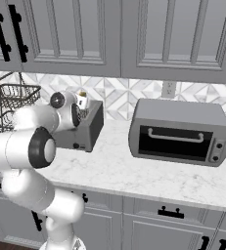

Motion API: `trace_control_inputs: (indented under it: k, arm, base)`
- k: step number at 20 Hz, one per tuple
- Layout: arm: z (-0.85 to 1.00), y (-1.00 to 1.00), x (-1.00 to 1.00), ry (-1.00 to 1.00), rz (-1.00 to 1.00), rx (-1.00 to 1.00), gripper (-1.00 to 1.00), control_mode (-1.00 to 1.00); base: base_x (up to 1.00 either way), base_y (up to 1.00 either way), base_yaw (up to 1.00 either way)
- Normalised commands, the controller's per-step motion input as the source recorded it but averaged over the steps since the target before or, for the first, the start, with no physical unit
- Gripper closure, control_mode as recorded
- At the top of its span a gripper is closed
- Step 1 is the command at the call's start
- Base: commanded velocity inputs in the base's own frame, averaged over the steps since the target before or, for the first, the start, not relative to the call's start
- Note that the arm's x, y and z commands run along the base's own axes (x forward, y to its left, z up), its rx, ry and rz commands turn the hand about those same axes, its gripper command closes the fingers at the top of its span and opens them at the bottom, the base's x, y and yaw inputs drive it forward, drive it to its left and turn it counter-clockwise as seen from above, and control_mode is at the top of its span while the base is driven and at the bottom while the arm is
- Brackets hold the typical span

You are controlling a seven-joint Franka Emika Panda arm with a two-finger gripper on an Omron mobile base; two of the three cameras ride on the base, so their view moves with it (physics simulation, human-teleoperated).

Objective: Start the toaster. Once the lever pops up, take the bread to the plate on the dining counter.

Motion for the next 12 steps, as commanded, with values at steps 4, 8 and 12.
trace_control_inputs:
  k: [4, 8, 12]
  arm:
    - [0.68, 0.0, -0.75, 0.03, -0.02, 0.15, 1.0, -1.0]
    - [0.89, 0.0, -0.98, 0.0, -0.01, 0.15, 1.0, -1.0]
    - [0.81, 0.0, -1.0, 0.09, 0.0, 0.11, 1.0, -1.0]
  base:
    - [0.0, 0.0, 0.0]
    - [0.0, 0.0, 0.0]
    - [0.0, 0.0, 0.0]
